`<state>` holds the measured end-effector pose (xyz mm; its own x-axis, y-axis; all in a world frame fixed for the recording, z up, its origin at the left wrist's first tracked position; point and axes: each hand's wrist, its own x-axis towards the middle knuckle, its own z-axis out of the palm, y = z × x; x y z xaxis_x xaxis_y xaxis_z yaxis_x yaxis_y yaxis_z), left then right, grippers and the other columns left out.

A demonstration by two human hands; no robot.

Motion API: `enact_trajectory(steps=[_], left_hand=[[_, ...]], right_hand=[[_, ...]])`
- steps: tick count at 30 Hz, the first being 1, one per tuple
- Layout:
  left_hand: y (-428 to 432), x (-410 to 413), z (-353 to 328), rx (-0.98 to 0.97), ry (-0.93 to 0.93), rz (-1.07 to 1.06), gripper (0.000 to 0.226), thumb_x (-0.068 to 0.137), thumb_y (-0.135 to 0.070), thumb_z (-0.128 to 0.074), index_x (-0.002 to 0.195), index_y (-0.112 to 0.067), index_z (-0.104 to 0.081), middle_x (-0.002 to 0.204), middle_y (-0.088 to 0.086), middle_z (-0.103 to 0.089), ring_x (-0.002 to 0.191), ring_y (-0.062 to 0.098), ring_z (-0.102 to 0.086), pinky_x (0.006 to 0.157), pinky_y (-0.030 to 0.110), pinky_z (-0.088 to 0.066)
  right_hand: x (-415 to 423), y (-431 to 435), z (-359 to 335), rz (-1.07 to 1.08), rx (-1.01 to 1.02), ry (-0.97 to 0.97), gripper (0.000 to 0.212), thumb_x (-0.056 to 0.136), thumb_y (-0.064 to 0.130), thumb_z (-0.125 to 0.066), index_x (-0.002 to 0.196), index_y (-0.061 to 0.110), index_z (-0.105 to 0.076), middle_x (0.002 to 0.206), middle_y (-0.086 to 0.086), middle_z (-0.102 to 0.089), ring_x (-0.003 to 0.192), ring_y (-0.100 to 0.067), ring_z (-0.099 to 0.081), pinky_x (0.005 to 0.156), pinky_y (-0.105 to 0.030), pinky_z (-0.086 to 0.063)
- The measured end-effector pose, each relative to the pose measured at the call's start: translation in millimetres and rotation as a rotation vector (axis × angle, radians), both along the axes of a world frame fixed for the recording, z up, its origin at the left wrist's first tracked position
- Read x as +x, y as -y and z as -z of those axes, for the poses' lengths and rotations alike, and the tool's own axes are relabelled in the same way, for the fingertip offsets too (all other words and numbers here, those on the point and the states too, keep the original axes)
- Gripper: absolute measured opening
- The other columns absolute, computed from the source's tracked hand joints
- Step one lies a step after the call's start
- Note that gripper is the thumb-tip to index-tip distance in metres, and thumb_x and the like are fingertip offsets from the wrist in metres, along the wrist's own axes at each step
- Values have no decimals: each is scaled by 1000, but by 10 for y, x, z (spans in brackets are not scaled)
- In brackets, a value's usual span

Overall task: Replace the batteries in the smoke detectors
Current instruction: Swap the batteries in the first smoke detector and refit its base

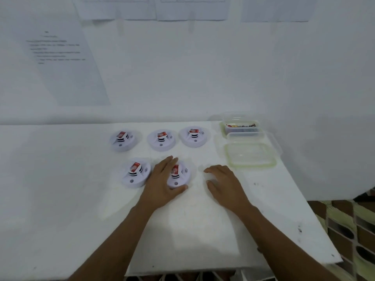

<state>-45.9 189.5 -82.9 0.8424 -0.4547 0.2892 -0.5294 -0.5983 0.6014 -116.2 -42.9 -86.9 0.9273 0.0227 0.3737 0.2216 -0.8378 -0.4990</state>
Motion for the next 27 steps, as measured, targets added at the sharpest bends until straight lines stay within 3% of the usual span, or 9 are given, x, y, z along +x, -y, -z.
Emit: enact_trajectory(steps=[3,4,7,12,15,18,20,23,27], left_hand=[[-12,1,-39,-123,-126,-16,91,64,-52,-83,138,-21,-40,133,-15,-43,123,-1,-38,98,1,-22],[-18,12,-56,-155,-160,-15,88,63,-51,-84,135,-22,-42,129,-15,-47,117,-1,-43,93,0,-27],[-49,31,-172,-241,-270,45,72,61,-56,-82,120,-26,-54,113,-18,-60,101,-4,-57,84,8,-42],[-42,65,-340,-273,-421,160,54,71,-64,-65,111,-28,-60,103,-15,-66,94,3,-63,80,22,-52],[-18,53,-414,-410,-493,88,57,79,-63,-63,118,-22,-60,116,-6,-65,107,10,-61,89,28,-52],[6,19,-442,-563,-569,82,55,78,-50,-71,124,-24,-57,119,-5,-66,109,15,-64,88,36,-57],[27,0,-446,-480,-523,155,71,72,-39,-81,134,-28,-48,127,-12,-62,115,8,-60,90,28,-54],[82,2,-432,-333,-433,179,109,59,-36,-91,147,-32,-28,142,-24,-42,127,-8,-42,96,15,-43],[142,33,-409,-328,-395,169,120,57,-28,-93,150,-33,-18,146,-26,-33,133,-11,-31,99,8,-36]], right_hand=[[-28,-60,-40,40,20,-1,43,84,17,-63,127,20,-59,126,6,-60,115,-11,-51,98,-35,-46],[-38,-87,-51,38,28,-5,47,84,16,-66,130,22,-56,131,8,-57,119,-9,-50,101,-32,-44],[-57,-224,-98,-10,9,46,53,83,17,-72,133,23,-56,137,8,-54,126,-6,-47,105,-22,-38],[-15,-393,-278,-14,42,225,36,89,17,-69,125,14,-62,123,1,-66,110,-9,-58,97,-23,-46],[-2,-375,-396,10,166,111,43,87,22,-72,128,18,-56,111,6,-69,95,-4,-63,87,-22,-51],[36,-307,-484,80,453,-12,58,85,22,-75,134,25,-45,89,3,-73,81,-7,-69,79,-19,-55],[56,-276,-544,93,587,-93,64,85,19,-75,138,31,-40,80,-1,-74,75,-12,-71,78,-23,-57],[54,-268,-615,28,742,-234,52,87,17,-72,131,33,-48,79,-9,-75,75,-23,-73,81,-40,-60],[48,-246,-725,-15,920,-346,29,90,21,-70,115,28,-57,85,-16,-75,77,-33,-73,75,-46,-61]])
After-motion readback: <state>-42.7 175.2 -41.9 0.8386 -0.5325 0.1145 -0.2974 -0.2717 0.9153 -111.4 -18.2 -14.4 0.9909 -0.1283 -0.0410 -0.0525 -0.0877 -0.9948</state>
